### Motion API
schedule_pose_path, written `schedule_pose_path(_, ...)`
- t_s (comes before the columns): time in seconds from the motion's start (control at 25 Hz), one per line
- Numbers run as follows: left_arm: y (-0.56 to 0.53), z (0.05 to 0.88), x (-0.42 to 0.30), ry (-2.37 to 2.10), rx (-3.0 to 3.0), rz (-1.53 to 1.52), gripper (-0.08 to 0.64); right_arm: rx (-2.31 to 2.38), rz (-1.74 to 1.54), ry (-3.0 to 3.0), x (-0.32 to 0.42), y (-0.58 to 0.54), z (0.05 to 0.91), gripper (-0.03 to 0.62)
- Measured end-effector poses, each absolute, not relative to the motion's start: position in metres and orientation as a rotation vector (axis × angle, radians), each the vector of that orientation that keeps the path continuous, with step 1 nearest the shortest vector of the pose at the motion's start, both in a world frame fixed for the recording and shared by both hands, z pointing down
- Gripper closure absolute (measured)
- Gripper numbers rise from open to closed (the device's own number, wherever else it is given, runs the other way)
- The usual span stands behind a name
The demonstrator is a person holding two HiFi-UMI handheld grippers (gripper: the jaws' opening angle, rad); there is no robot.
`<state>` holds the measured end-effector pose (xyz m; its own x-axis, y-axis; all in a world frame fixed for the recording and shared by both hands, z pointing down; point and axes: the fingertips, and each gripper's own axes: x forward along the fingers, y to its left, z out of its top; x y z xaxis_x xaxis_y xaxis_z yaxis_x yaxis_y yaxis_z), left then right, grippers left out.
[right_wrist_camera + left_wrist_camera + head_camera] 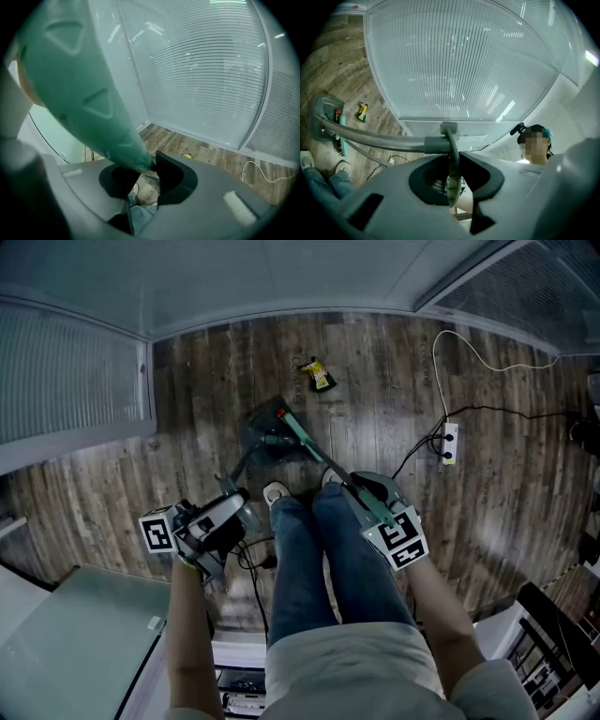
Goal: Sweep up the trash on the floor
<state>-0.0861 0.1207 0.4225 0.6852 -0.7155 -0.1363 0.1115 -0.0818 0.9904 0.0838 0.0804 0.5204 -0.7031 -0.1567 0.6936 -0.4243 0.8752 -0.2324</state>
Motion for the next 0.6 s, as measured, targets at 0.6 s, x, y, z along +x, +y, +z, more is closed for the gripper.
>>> schedule_pose_path(0.6, 0.123, 0.424, -0.086, -0.530, 1.493, -0.743, 0.491, 0.552, 0.567, -2.374, 0.096, 0.046, 0.497, 0.497)
